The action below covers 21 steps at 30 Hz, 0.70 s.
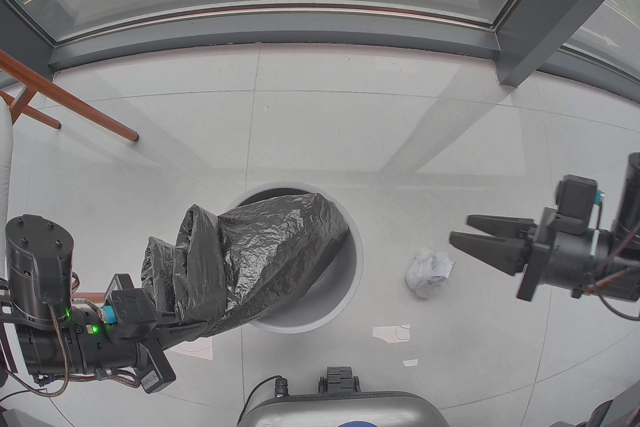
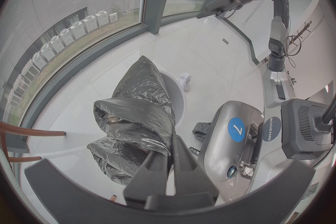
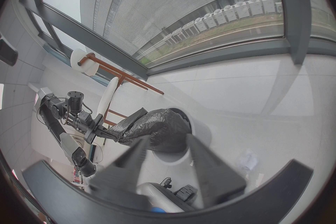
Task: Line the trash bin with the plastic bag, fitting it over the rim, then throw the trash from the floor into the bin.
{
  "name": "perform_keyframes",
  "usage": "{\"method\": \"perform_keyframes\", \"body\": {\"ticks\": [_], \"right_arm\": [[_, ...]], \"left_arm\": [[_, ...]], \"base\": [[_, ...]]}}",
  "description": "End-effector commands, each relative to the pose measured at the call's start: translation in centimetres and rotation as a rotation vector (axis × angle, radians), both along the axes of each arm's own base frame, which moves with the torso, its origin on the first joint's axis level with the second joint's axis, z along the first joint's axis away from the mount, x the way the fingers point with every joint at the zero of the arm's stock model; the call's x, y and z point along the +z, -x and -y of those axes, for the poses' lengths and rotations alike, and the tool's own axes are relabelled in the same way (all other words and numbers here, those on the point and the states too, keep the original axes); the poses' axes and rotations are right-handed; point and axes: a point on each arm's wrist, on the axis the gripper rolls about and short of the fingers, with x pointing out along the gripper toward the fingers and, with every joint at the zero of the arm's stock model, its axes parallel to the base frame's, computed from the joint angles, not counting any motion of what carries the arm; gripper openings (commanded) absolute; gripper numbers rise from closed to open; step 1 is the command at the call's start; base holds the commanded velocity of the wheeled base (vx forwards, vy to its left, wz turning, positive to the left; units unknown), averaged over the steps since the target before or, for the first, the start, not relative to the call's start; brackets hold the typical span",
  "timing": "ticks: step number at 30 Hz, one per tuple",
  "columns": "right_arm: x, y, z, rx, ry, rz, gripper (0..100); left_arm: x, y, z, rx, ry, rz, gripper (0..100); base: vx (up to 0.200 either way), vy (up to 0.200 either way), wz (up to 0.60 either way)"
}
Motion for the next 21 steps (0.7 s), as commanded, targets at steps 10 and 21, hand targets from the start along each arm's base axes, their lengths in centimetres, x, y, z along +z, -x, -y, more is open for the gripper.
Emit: {"method": "perform_keyframes", "body": {"ticks": [10,21], "right_arm": [[-4.5,-7.3,-7.9,0.089,0.066,-0.126,0],[-6.0,-10.0,-12.4,0.119,0.046,-0.158,0]], "left_arm": [[-1.0,1.2,-0.8,-0.012,-0.018,-0.020,0],[-1.1,1.1,-0.8,-0.013,-0.018,-0.022,0]], "base": [[0.000,0.000,0.00],[0.000,0.000,0.00]]}}
